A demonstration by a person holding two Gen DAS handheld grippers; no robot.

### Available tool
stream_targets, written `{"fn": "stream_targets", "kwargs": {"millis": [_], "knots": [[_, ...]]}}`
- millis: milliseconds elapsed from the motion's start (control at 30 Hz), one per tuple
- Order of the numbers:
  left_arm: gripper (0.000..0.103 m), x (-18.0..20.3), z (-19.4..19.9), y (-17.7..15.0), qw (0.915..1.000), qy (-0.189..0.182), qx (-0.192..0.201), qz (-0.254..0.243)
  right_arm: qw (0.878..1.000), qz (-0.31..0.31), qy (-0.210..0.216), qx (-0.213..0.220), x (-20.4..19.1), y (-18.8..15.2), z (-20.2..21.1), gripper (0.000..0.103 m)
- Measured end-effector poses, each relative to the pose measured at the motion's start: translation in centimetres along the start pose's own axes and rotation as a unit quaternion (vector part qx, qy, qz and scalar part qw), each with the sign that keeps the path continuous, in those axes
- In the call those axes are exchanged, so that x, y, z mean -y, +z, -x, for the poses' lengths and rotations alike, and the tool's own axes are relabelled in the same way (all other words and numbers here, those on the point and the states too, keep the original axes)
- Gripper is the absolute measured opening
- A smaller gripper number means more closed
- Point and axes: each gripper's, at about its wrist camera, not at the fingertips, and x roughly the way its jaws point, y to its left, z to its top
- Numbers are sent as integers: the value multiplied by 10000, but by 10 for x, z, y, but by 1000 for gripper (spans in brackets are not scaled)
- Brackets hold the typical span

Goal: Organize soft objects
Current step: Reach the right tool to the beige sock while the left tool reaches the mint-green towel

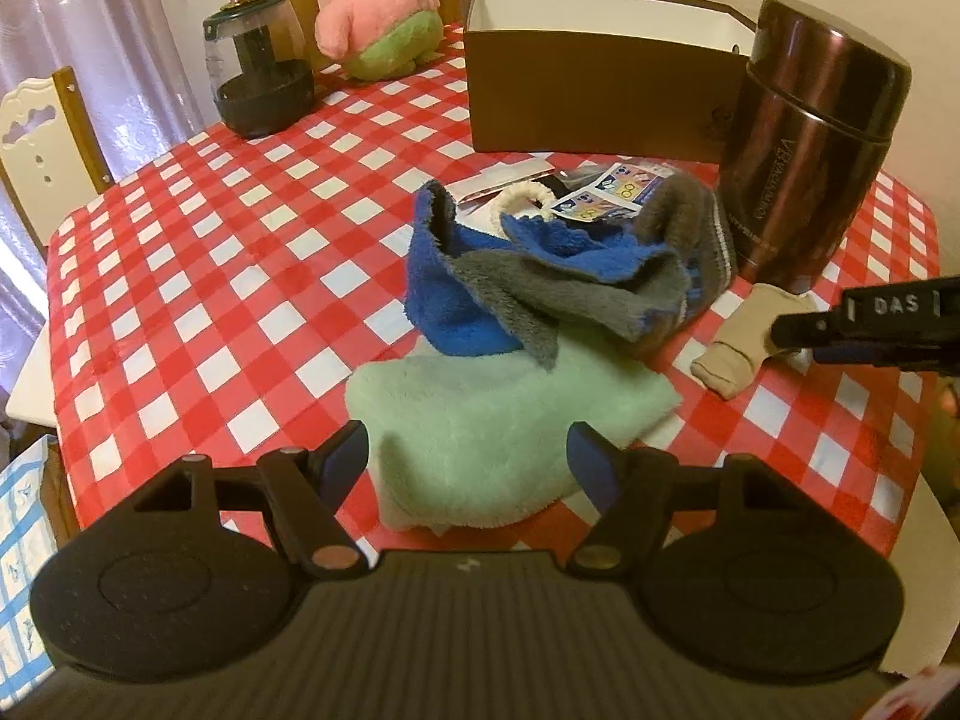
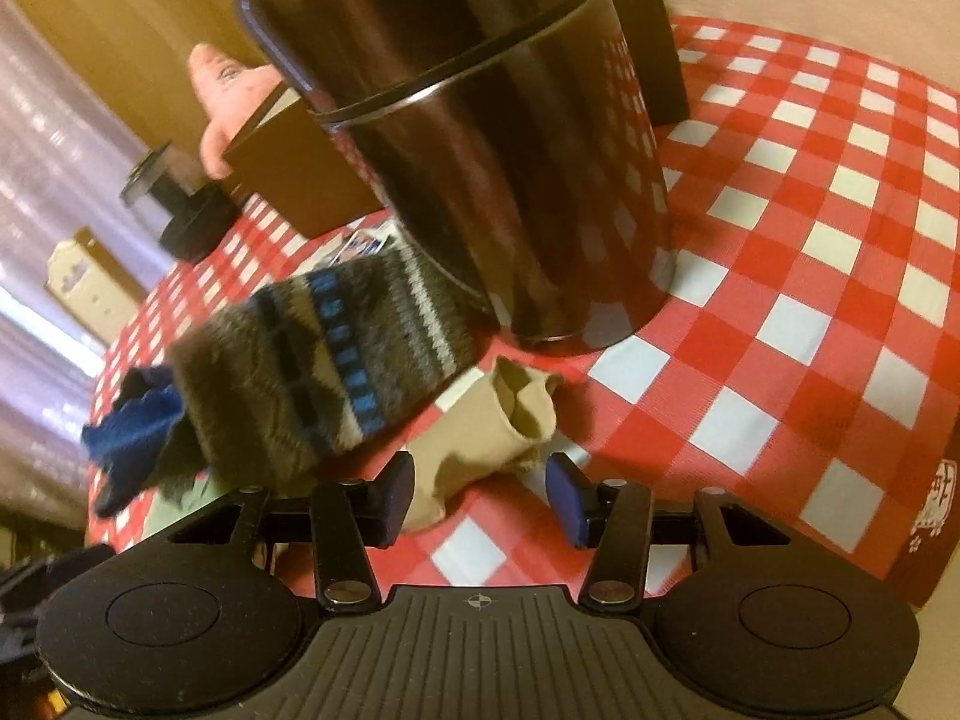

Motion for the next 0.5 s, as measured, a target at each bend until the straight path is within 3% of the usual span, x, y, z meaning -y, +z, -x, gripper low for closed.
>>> {"fn": "stream_targets", "kwargs": {"millis": [200, 267, 300, 400, 500], "knots": [[71, -7, -5, 1, 9997, -259, -14, -49, 9996, -78, -248, 134, -4, 3, -13, 37], [71, -9, -7, 1, 9995, -321, -28, -40, 9994, -14, -289, 163, -5, 2, -15, 12], [71, -10, -8, 1, 9994, -336, -37, -35, 9992, 91, -341, 170, -5, 2, -15, 5], [71, -12, -11, -1, 9993, -370, -65, -39, 9956, 605, -613, 360, -15, -2, -9, 3], [72, -15, -14, -3, 9991, -415, -98, -38, 9933, 826, -625, 517, -19, -4, 4, 3]]}}
